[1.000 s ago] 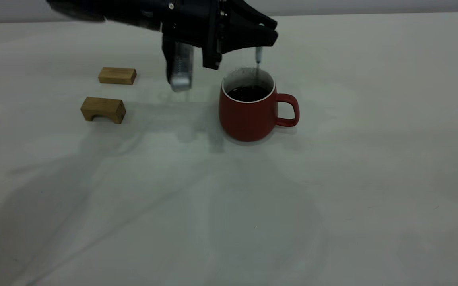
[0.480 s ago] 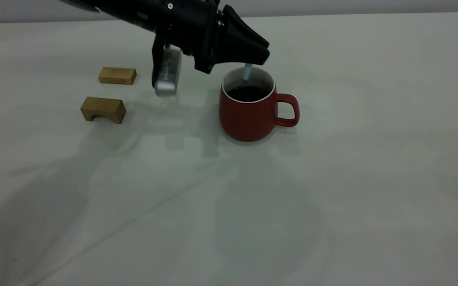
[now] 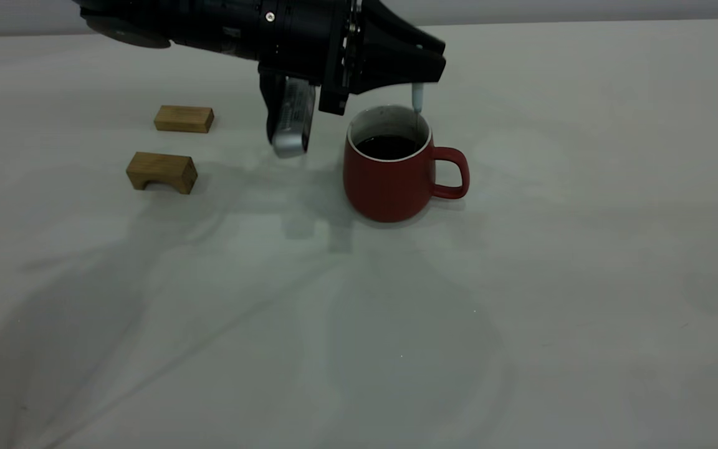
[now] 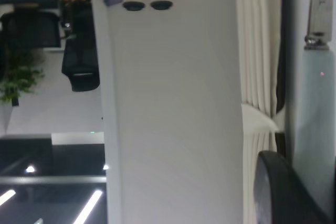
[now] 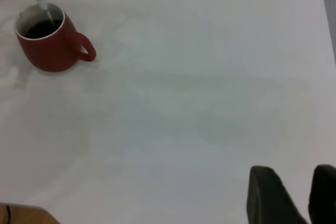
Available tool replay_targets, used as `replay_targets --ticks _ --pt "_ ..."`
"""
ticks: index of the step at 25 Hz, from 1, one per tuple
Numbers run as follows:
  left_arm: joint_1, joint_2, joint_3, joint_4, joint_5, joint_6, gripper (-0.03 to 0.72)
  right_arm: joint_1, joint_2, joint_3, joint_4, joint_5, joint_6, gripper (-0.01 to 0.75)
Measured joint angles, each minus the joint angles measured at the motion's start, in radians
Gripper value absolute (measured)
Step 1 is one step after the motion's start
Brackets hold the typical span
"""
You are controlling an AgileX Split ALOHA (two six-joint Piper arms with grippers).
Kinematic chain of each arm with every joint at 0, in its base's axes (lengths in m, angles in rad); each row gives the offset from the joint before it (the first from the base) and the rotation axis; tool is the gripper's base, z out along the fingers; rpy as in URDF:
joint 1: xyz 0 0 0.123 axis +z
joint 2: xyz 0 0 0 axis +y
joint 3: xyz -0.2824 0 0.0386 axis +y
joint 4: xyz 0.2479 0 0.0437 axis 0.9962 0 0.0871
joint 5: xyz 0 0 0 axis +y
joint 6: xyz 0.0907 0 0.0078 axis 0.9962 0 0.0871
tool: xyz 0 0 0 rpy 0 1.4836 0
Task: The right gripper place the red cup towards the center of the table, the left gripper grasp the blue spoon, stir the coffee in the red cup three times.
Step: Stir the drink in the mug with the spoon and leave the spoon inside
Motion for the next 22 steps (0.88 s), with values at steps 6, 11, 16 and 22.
replay_targets --ticks 6,11,16,22 --pt "0.012 -0.020 0.000 0.141 -0.070 -0.083 0.165 0.000 0.000 0.000 0.000 0.000 0.000 0.226" --pt "0.038 -0.034 0.000 0.099 -0.129 0.154 0.165 0.000 0.000 0.000 0.000 0.000 0.000 0.226" --pt "0.036 -0.004 0.000 -0.035 -0.068 0.246 0.166 0.000 0.000 0.000 0.000 0.000 0.000 0.230" --pt "0.030 0.013 0.000 -0.033 0.008 0.047 0.164 0.000 0.000 0.000 0.000 0.000 0.000 0.235"
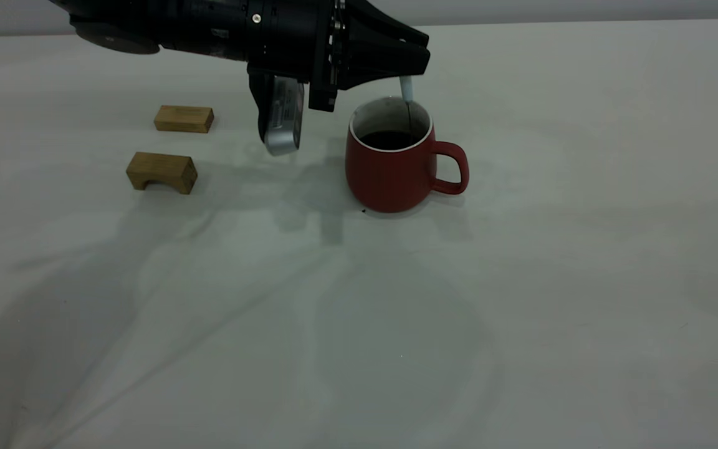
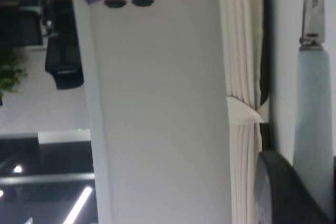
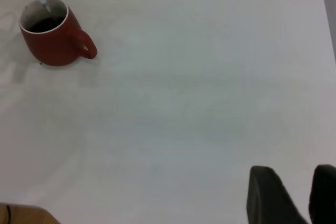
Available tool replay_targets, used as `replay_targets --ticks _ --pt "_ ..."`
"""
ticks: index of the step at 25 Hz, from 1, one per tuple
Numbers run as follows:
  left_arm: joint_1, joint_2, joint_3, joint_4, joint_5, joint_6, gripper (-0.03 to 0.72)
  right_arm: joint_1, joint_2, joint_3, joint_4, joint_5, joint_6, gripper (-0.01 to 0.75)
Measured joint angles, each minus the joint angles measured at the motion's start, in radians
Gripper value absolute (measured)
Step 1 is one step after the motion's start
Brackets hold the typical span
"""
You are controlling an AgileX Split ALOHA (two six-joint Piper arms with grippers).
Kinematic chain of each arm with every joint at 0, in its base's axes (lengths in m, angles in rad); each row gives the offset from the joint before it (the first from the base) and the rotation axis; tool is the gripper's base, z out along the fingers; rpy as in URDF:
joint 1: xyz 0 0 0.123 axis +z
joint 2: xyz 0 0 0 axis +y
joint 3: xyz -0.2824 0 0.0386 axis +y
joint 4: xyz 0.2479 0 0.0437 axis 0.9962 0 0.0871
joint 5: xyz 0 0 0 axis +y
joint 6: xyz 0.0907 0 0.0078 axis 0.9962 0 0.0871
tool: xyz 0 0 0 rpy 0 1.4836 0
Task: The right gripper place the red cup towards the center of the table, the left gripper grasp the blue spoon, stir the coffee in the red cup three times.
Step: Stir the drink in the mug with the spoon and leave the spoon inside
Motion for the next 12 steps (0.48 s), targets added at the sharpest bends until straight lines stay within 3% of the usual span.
replay_targets --ticks 6,12 --pt "0.019 0.000 0.000 0.094 0.006 -0.090 0.164 0.000 0.000 0.000 0.000 0.000 0.000 0.236" --pt "0.056 -0.001 0.000 0.101 0.000 0.001 0.164 0.000 0.000 0.000 0.000 0.000 0.000 0.236"
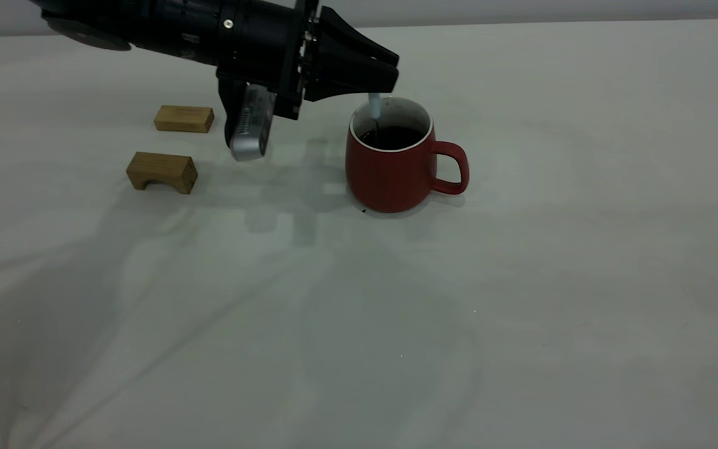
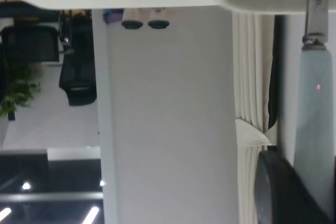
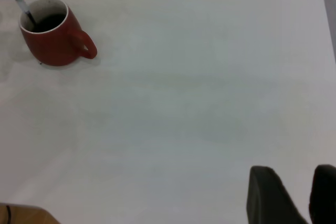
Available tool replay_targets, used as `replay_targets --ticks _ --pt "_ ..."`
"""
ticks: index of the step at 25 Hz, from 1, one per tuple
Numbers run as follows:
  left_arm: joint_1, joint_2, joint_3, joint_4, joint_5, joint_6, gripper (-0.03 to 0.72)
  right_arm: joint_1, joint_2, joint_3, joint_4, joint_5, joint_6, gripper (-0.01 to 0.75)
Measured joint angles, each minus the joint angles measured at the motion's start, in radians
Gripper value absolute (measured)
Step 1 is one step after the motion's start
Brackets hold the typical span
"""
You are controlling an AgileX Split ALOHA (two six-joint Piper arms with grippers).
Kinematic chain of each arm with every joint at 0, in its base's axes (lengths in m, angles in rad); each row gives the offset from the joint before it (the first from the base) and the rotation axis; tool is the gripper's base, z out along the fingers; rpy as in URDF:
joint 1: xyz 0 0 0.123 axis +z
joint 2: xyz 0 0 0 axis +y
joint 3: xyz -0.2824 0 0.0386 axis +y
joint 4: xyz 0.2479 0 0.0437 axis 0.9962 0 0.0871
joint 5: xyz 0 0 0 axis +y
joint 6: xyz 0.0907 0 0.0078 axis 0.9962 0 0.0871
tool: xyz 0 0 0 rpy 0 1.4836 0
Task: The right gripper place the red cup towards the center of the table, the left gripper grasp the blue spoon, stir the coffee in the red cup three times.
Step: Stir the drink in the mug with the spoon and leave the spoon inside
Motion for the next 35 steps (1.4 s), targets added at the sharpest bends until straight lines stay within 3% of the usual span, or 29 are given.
replay_targets --ticks 8,18,20,27,31,35 --pt "-0.003 0.000 0.000 -0.045 -0.031 0.190 0.164 0.000 0.000 0.000 0.000 0.000 0.000 0.236" --pt "-0.028 0.000 0.000 -0.042 -0.032 0.188 0.166 0.000 0.000 0.000 0.000 0.000 0.000 0.237" --pt "-0.028 0.000 0.000 -0.029 -0.032 0.186 0.197 0.000 0.000 0.000 0.000 0.000 0.000 0.237" --pt "-0.028 -0.002 -0.003 -0.010 0.008 0.213 0.429 0.000 0.000 0.000 0.000 0.000 0.000 0.237" --pt "-0.028 -0.032 -0.049 0.119 0.017 0.232 0.450 0.000 0.000 0.000 0.000 0.000 0.000 0.237" --pt "-0.028 -0.112 -0.129 0.369 0.052 0.232 0.451 0.000 0.000 0.000 0.000 0.000 0.000 0.237"
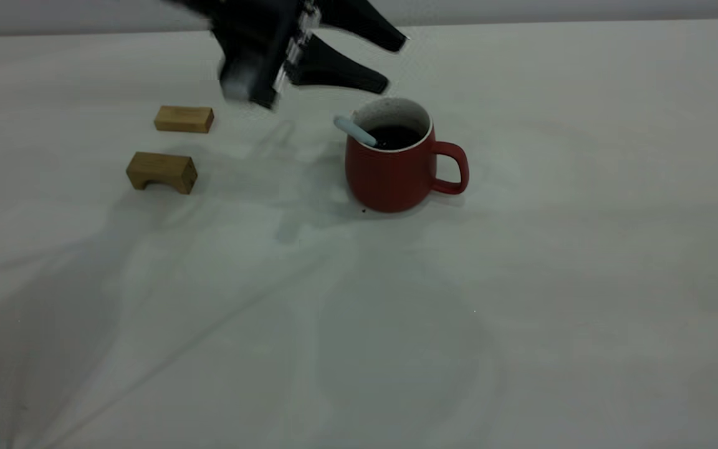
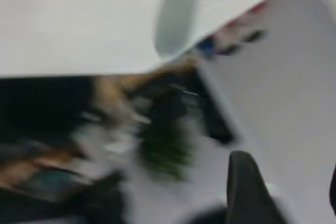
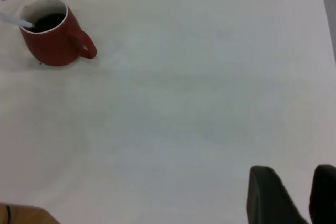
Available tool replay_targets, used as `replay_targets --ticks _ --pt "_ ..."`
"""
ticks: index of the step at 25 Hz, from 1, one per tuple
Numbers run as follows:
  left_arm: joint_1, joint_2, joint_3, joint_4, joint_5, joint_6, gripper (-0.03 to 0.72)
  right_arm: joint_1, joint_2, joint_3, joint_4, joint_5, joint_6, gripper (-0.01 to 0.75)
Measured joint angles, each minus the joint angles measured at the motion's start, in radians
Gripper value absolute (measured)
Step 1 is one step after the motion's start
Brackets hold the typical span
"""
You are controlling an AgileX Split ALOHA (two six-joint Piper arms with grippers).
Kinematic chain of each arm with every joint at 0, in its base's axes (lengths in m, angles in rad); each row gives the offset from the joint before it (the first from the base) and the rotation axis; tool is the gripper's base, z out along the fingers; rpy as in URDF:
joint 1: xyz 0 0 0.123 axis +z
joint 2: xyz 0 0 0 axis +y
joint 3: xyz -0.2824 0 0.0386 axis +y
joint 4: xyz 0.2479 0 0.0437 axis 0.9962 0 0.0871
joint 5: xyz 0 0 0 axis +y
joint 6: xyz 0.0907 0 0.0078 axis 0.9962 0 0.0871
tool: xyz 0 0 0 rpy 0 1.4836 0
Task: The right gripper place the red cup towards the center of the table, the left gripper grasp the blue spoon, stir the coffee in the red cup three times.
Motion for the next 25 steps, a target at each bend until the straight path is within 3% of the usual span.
replay_targets --ticks 8,14,20,25 --pt "0.000 -0.288 -0.096 0.478 0.062 0.005 0.451 0.000 0.000 0.000 0.000 0.000 0.000 0.237" --pt "0.000 -0.598 -0.096 0.842 0.062 0.187 0.451 0.000 0.000 0.000 0.000 0.000 0.000 0.237" --pt "0.000 -0.905 -0.044 1.038 0.062 0.230 0.451 0.000 0.000 0.000 0.000 0.000 0.000 0.237" --pt "0.000 -1.168 0.147 1.113 0.062 0.235 0.451 0.000 0.000 0.000 0.000 0.000 0.000 0.237"
